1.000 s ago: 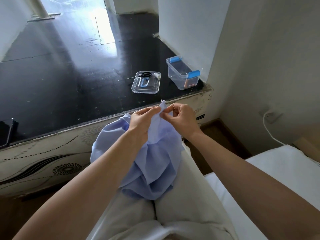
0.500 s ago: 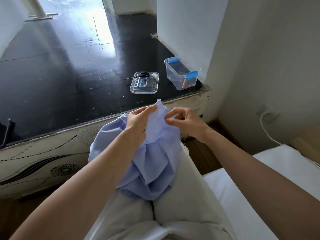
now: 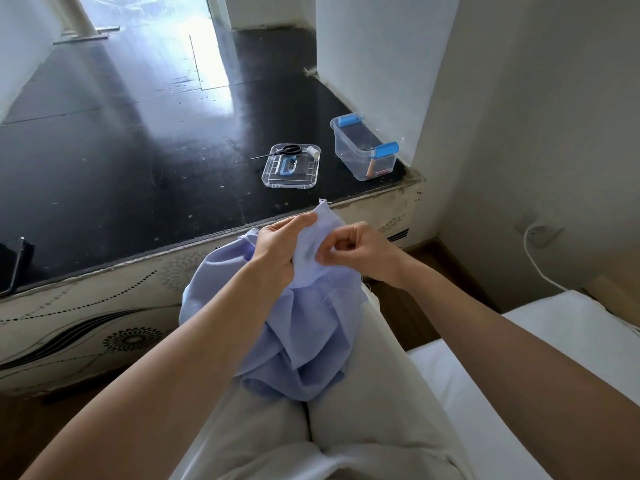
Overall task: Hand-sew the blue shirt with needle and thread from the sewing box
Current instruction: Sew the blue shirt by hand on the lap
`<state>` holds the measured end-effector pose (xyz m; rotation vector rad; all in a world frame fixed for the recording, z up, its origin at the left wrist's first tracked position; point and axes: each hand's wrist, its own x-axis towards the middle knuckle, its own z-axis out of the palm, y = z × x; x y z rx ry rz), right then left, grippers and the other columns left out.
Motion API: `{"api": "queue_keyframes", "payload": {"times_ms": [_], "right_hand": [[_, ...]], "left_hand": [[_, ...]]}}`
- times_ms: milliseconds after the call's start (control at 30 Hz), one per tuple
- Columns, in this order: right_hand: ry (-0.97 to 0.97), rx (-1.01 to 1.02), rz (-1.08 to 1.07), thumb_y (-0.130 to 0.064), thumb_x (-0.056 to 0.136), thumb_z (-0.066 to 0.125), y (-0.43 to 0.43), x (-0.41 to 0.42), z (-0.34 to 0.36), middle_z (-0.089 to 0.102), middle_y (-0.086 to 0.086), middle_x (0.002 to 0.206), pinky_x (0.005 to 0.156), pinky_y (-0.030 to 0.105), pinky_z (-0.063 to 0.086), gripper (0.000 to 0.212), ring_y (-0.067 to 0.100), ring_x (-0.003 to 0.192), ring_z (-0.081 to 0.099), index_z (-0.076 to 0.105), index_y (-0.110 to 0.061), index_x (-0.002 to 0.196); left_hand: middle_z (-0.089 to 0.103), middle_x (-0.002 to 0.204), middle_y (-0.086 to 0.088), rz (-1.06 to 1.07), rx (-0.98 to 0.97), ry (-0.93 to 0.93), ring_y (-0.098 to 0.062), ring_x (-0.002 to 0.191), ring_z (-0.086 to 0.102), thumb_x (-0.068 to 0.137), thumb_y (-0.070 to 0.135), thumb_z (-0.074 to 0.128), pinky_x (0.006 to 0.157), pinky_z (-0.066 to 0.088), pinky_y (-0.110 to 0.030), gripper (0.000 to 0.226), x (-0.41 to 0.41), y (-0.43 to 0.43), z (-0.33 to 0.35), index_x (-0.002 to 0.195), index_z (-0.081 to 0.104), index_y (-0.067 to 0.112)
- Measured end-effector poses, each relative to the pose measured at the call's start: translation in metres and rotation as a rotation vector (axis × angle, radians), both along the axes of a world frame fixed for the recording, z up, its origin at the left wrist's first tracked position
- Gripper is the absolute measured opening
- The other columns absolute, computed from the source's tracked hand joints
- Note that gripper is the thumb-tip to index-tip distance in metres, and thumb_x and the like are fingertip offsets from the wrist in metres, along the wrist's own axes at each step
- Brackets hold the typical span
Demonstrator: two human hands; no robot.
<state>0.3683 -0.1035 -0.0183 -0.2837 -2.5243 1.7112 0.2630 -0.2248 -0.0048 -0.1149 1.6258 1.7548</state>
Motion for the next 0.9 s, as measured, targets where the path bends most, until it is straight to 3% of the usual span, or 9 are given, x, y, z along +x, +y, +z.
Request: {"api": "queue_keyframes", "payload": {"times_ms": [100, 167, 267, 367, 500, 633, 733, 800, 900], "right_hand": [[-0.207, -0.017, 0.143, -0.02, 0.088, 0.071, 0.002, 0.009, 0.0, 0.068, 0.017, 0.093, 0.082, 0.036, 0.056, 0.018, 0.023, 0.082, 0.061, 0.074, -0.007, 0.099], [-0.152, -0.049, 0.067, -0.022, 0.087, 0.071, 0.003, 0.011, 0.0, 0.068, 0.017, 0.092, 0.081, 0.037, 0.057, 0.023, 0.025, 0.081, 0.063, 0.072, -0.005, 0.103], [-0.01, -0.102, -0.106, -0.023, 0.09, 0.068, 0.006, 0.009, 0.005, 0.067, 0.009, 0.083, 0.067, 0.026, 0.057, 0.019, 0.014, 0.07, 0.065, 0.067, -0.006, 0.1], [0.088, -0.064, -0.227, -0.028, 0.092, 0.065, 0.01, 0.004, 0.003, 0.066, 0.02, 0.087, 0.067, 0.031, 0.055, 0.027, 0.028, 0.074, 0.064, 0.065, -0.001, 0.097], [0.138, 0.059, -0.306, -0.036, 0.084, 0.073, 0.002, -0.005, 0.0, 0.067, 0.002, 0.078, 0.06, 0.021, 0.056, 0.025, 0.012, 0.069, 0.065, 0.067, -0.013, 0.094], [0.207, 0.149, -0.367, -0.032, 0.084, 0.073, -0.006, -0.012, -0.003, 0.07, 0.012, 0.084, 0.07, 0.034, 0.06, 0.019, 0.026, 0.074, 0.065, 0.068, -0.014, 0.087], [0.203, 0.11, -0.237, -0.025, 0.089, 0.07, -0.004, -0.008, -0.003, 0.066, 0.013, 0.074, 0.062, 0.023, 0.052, 0.013, 0.022, 0.062, 0.057, 0.066, -0.016, 0.081], [0.198, 0.072, -0.146, -0.023, 0.09, 0.068, -0.001, -0.002, 0.0, 0.065, 0.016, 0.074, 0.06, 0.024, 0.05, 0.01, 0.025, 0.061, 0.056, 0.066, -0.014, 0.087], [0.195, -0.04, -0.263, -0.016, 0.096, 0.058, 0.008, 0.004, 0.005, 0.063, -0.009, 0.062, 0.053, 0.014, 0.046, 0.016, 0.003, 0.054, 0.057, 0.06, -0.011, 0.111]], "left_hand": [[0.067, 0.086, -0.01, 0.032, -0.024, 0.033, -0.028, 0.083, 0.063, 0.08, 0.03, 0.078, 0.06, 0.053, -0.034, 0.02, -0.001, 0.001, -0.002, 0.086, 0.066, 0.016], [0.067, 0.088, -0.011, 0.0, -0.001, 0.054, -0.028, 0.08, 0.063, 0.083, 0.026, 0.076, 0.063, 0.054, -0.034, 0.014, 0.001, 0.0, -0.002, 0.085, 0.066, 0.016], [0.066, 0.083, -0.011, -0.034, 0.051, 0.085, -0.026, 0.071, 0.062, 0.086, 0.02, 0.073, 0.058, 0.052, -0.029, 0.009, 0.005, -0.002, 0.0, 0.084, 0.067, 0.012], [0.064, 0.08, -0.009, -0.042, 0.046, 0.105, -0.024, 0.071, 0.06, 0.087, 0.023, 0.071, 0.059, 0.051, -0.03, 0.013, 0.006, -0.003, 0.002, 0.081, 0.066, 0.013], [0.066, 0.089, -0.015, -0.08, 0.03, 0.061, -0.027, 0.076, 0.063, 0.085, 0.024, 0.073, 0.063, 0.054, -0.034, 0.019, 0.006, -0.003, 0.002, 0.092, 0.067, 0.008], [0.068, 0.103, -0.019, -0.121, -0.022, 0.028, -0.027, 0.082, 0.065, 0.083, 0.03, 0.075, 0.063, 0.054, -0.034, 0.04, 0.008, -0.004, 0.003, 0.11, 0.065, 0.001], [0.067, 0.078, -0.012, -0.159, 0.014, 0.071, -0.019, 0.066, 0.064, 0.093, 0.022, 0.064, 0.062, 0.054, -0.032, 0.02, 0.007, -0.007, 0.004, 0.088, 0.065, 0.003], [0.067, 0.063, -0.007, -0.166, 0.066, 0.117, -0.016, 0.056, 0.065, 0.096, 0.014, 0.059, 0.062, 0.053, -0.031, 0.021, 0.006, -0.01, 0.004, 0.077, 0.064, 0.005], [0.071, 0.091, -0.018, -0.199, 0.033, 0.239, -0.028, 0.082, 0.066, 0.087, 0.02, 0.071, 0.075, 0.054, -0.038, 0.011, 0.005, -0.016, 0.0, 0.089, 0.073, 0.01]]}}
